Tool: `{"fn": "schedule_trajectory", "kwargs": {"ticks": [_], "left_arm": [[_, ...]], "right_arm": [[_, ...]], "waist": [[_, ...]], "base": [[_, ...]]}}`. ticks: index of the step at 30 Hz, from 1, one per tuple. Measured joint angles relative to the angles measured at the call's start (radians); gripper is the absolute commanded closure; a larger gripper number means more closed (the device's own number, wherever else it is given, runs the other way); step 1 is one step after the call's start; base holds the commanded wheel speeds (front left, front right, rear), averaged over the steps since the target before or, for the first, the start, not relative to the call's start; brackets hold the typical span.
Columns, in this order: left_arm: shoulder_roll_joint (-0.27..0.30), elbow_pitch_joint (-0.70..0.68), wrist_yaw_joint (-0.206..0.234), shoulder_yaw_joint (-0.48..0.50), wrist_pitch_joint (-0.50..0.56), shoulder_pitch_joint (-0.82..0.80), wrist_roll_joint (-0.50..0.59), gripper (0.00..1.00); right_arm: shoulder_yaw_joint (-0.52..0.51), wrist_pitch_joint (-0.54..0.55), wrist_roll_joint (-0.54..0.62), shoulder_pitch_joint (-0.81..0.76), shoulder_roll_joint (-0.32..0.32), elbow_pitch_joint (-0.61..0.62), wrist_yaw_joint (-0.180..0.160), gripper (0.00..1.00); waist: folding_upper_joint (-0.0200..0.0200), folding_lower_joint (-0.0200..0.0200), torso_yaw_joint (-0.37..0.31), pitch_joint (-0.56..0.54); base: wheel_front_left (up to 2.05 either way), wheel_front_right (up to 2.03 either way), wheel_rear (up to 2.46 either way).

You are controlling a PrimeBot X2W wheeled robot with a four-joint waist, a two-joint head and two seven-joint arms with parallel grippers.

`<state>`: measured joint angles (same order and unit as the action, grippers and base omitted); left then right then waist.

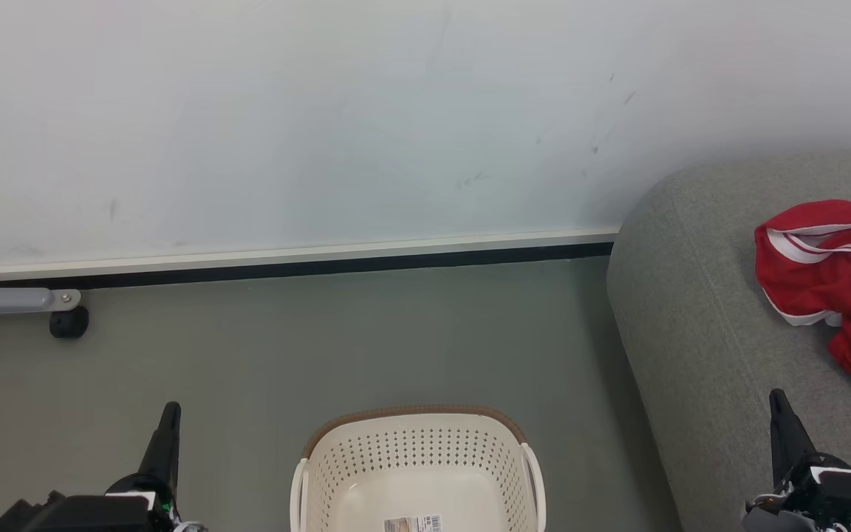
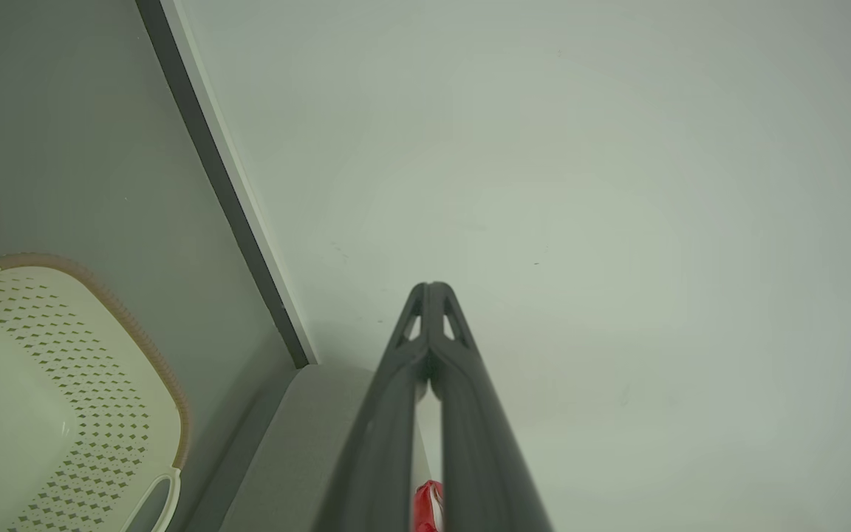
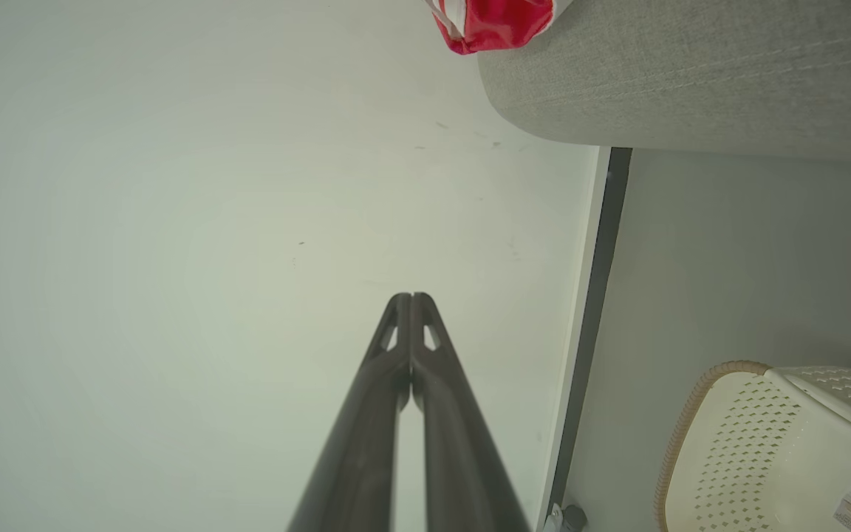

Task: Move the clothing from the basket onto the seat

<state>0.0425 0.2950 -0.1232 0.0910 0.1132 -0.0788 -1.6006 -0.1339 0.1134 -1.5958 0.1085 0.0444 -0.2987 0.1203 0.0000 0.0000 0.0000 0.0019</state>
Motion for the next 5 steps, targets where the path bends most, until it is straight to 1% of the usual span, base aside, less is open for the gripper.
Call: {"fn": "schedule_trajectory", "kwargs": {"ticks": [5], "left_arm": [[0.000, 0.000, 0.000, 0.000, 0.000, 0.000, 0.000, 1.00]], "right_arm": [[0.000, 0.000, 0.000, 0.000, 0.000, 0.000, 0.000, 1.00]], "waist": [[0.0000, 0.0000, 0.000, 0.000]], "base": [[0.00, 0.00, 0.00]]}}
